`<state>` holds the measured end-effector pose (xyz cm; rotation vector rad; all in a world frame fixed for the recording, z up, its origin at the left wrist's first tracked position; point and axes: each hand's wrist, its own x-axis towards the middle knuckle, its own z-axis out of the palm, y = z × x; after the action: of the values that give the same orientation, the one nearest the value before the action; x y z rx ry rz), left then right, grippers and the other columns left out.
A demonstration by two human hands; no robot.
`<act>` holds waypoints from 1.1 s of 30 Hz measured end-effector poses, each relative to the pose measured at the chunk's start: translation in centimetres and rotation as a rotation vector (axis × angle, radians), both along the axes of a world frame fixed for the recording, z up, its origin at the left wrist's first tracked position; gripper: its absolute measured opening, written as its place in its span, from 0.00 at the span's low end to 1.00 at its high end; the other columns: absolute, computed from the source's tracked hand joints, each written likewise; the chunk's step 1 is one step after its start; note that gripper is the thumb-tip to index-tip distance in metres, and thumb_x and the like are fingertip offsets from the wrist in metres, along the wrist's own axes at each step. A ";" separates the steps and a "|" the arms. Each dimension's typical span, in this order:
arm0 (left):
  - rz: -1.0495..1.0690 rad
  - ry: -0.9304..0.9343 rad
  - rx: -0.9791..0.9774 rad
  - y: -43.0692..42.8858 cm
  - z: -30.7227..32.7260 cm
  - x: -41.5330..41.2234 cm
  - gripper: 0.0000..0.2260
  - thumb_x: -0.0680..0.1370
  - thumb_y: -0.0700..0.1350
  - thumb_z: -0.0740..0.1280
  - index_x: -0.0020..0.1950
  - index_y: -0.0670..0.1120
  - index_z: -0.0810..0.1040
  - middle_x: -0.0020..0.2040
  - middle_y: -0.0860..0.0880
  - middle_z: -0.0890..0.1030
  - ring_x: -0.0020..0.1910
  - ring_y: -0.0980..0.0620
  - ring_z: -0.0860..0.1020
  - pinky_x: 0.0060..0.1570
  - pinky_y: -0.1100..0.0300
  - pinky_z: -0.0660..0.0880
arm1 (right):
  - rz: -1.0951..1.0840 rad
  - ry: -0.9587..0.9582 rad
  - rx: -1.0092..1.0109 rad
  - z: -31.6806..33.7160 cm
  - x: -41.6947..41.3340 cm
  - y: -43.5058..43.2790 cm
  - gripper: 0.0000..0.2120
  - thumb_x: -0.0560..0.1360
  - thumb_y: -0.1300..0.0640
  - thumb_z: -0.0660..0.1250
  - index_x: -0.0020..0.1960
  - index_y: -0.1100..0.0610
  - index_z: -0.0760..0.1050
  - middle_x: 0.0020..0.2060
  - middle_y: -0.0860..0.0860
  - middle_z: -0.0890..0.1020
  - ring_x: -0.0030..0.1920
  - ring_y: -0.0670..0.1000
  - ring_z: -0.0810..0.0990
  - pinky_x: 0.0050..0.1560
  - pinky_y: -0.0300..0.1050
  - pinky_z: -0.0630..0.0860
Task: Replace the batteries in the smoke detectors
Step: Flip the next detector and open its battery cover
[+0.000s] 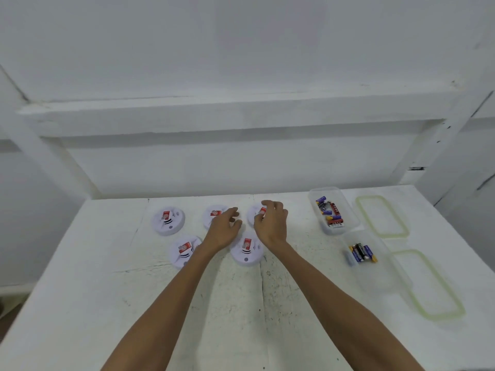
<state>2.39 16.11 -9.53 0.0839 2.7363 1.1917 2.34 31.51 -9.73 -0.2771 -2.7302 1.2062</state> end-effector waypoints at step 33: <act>0.235 0.110 0.273 -14.6 -5.5 8.4 0.51 0.63 0.60 0.83 0.79 0.59 0.59 0.67 0.59 0.77 0.64 0.61 0.76 0.60 0.63 0.74 | 0.730 -0.029 0.035 -4.2 3.9 -10.8 0.41 0.71 0.53 0.75 0.77 0.52 0.57 0.74 0.52 0.66 0.73 0.54 0.64 0.71 0.53 0.69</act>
<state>10.78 1.49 -15.01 -0.1503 2.7150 1.6663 6.20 20.67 -13.98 0.7783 -2.9600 1.2775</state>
